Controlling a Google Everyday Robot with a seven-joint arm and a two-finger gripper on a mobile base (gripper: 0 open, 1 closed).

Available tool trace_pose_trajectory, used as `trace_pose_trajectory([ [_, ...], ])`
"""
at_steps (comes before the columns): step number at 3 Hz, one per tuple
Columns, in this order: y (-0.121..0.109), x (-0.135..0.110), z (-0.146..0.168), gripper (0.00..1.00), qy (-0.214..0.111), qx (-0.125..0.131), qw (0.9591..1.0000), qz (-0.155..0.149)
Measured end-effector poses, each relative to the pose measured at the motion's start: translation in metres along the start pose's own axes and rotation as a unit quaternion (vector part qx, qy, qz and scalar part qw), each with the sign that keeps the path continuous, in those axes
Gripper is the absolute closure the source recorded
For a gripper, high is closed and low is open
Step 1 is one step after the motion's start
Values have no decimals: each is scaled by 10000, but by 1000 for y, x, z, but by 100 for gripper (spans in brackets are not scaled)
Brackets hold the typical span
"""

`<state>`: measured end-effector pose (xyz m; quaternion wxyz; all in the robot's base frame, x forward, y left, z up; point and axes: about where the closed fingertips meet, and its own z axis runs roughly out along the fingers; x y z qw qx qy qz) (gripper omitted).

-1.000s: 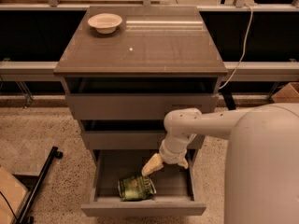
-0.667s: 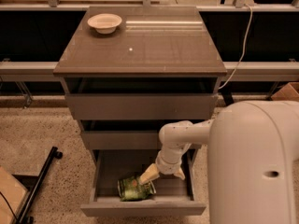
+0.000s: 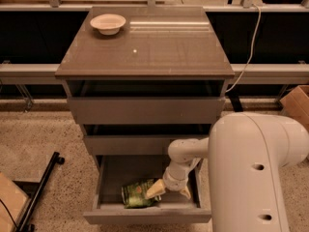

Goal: Pick green jalapeno chip bag from bottom drawer and place on counter

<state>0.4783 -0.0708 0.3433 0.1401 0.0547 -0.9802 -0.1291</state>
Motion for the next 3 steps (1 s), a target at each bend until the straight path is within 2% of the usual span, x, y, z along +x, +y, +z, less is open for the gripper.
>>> trace_pose_trajectory([
  [1, -1, -14, 5, 0, -219, -272, 9992, 192],
  [2, -4, -41, 20, 0, -576, -707, 9953, 329],
  [3, 2, -81, 44, 0, -801, -1228, 9888, 277],
])
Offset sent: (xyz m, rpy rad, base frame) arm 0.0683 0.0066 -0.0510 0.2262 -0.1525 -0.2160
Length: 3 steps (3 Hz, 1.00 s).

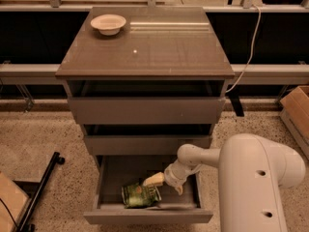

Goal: Pick green jalapeno chip bag from bottom drawer and place on counter

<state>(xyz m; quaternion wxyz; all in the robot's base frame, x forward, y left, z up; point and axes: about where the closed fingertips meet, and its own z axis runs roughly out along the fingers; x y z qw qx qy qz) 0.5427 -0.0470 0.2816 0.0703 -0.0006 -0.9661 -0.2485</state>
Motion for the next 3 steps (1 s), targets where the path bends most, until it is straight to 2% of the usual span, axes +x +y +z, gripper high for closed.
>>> trace_pose_trajectory([
  [2, -1, -40, 47, 0, -79, -362, 9993, 48],
  [3, -11, -53, 73, 0, -3, -537, 9983, 212],
])
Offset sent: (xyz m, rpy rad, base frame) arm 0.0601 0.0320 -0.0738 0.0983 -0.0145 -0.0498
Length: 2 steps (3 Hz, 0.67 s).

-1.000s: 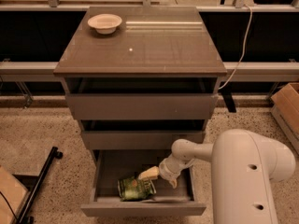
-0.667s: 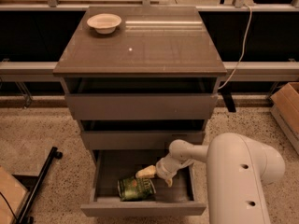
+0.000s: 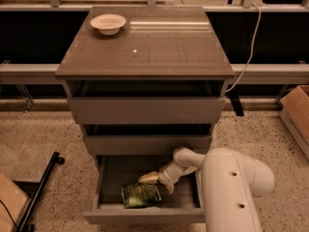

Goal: Pick green jalapeno chip bag from bottom drawer and place on counter

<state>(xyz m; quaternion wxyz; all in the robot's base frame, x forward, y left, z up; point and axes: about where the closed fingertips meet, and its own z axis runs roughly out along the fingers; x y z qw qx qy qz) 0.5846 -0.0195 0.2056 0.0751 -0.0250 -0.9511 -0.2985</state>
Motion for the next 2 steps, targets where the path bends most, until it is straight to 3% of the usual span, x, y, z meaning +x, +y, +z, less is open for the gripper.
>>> trace_pose_trajectory([
  [1, -9, -1, 29, 0, 234, -153, 9994, 196],
  [2, -5, 3, 44, 15, 346, -195, 9988, 282],
])
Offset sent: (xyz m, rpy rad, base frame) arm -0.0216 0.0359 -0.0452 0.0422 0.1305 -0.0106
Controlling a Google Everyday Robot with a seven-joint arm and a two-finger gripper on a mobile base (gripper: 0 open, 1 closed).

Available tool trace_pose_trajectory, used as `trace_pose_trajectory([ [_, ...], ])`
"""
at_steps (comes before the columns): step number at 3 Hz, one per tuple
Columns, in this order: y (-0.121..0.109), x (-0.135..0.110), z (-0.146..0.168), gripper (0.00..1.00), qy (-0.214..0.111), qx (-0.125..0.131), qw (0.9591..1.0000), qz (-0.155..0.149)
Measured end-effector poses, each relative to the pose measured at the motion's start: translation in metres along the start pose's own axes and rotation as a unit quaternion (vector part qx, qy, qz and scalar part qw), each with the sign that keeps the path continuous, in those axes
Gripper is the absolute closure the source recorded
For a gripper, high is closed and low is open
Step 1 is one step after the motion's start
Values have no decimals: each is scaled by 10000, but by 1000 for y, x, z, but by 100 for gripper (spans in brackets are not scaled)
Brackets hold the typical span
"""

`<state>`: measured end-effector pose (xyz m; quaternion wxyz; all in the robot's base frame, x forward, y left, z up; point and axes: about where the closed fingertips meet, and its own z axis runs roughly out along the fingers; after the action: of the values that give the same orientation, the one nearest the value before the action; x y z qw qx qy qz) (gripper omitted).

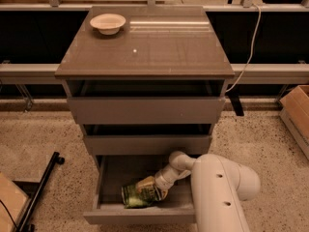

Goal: Pick green jalapeno chip bag from bottom drawer and place on counter

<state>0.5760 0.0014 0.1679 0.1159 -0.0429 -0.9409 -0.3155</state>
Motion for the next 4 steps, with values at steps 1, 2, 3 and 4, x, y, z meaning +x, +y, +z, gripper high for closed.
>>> trace_pose_trajectory([
  [1, 8, 9, 5, 40, 50, 39, 10000, 4],
  [2, 11, 14, 5, 62, 74, 65, 10000, 0],
  [3, 9, 16, 7, 86, 111, 4, 9999, 44],
  [4, 3, 13, 14, 100, 175, -28, 9998, 131],
])
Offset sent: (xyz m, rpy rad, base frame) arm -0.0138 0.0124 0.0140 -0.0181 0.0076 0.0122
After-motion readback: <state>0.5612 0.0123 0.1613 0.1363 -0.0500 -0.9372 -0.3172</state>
